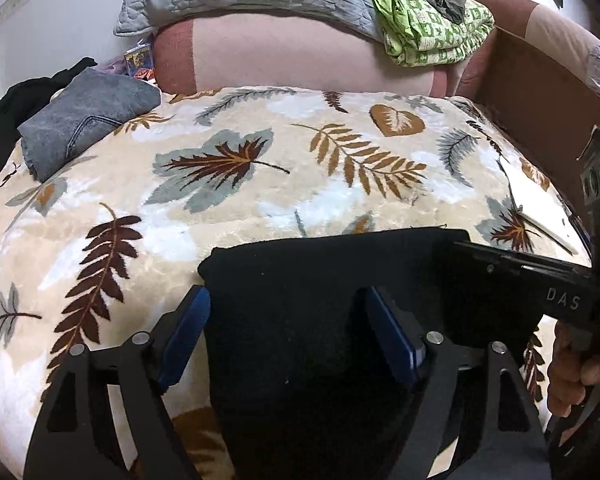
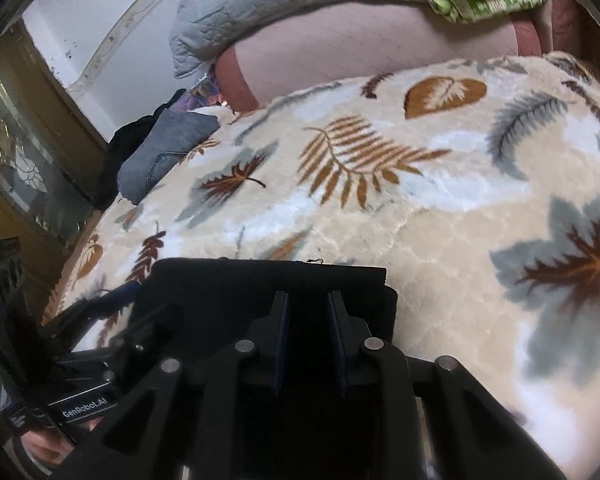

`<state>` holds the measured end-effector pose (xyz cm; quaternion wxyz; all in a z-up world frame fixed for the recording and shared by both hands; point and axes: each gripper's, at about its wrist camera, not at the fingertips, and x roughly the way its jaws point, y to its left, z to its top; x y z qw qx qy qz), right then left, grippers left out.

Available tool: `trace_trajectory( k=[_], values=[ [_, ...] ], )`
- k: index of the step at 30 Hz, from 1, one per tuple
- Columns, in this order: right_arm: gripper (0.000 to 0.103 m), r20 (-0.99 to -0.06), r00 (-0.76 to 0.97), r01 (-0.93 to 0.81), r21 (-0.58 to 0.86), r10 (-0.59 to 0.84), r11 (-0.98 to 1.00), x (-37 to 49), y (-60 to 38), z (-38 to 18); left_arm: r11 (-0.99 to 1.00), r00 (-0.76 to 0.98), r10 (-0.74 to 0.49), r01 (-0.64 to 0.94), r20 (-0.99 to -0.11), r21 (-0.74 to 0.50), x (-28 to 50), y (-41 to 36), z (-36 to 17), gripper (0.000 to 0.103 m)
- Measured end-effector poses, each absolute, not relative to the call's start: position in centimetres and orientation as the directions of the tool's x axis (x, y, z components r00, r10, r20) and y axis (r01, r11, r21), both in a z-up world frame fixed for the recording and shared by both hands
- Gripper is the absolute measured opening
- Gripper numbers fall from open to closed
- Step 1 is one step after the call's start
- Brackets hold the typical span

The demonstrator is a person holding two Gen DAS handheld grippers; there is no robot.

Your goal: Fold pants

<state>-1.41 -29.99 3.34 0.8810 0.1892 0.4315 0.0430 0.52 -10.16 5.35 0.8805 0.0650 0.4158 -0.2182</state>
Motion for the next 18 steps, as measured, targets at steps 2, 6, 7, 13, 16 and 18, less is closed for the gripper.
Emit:
trace_trajectory(
  k=[2,6,7,13,16,18],
  values=[
    [0.02,-0.739,0.626,0.086,0.38,0.247,0.921,-1.5,-30.1,3.4,0.896,0.565,-0.326,0.44,-0.758,-0.057,0.5,-10.3,5.2,0.083],
    [0.025,-0.728,0.636,0.068,0.385,0.257,0.92,-2.4,-30.0,4.6,0.898,0.561,-0.333,0.433,-0.758,-0.073,0.4,-10.0,5.4,0.083],
    [0.03,-0.726,0.637,0.064,0.385,0.259,0.921,-2.6,-29.9,4.9,0.899,0.559,-0.336,0.432,-0.758,-0.08,0.4,-9.8,5.5,0.083],
    [0.033,-0.719,0.639,-0.001,0.356,0.274,0.934,-5.1,-28.6,6.6,0.902,0.549,-0.34,0.421,-0.764,-0.099,-0.5,-9.3,6.2,0.083],
    [0.033,-0.735,0.62,-0.02,0.333,0.273,0.943,-6.2,-27.9,6.4,0.901,0.555,-0.345,0.422,-0.757,-0.101,-1.3,-9.0,6.6,0.083],
    [0.033,-0.748,0.611,-0.025,0.308,0.258,0.951,-7.2,-27.6,6.1,0.901,0.554,-0.349,0.421,-0.756,-0.106,-1.8,-8.8,6.6,0.083]
  ],
)
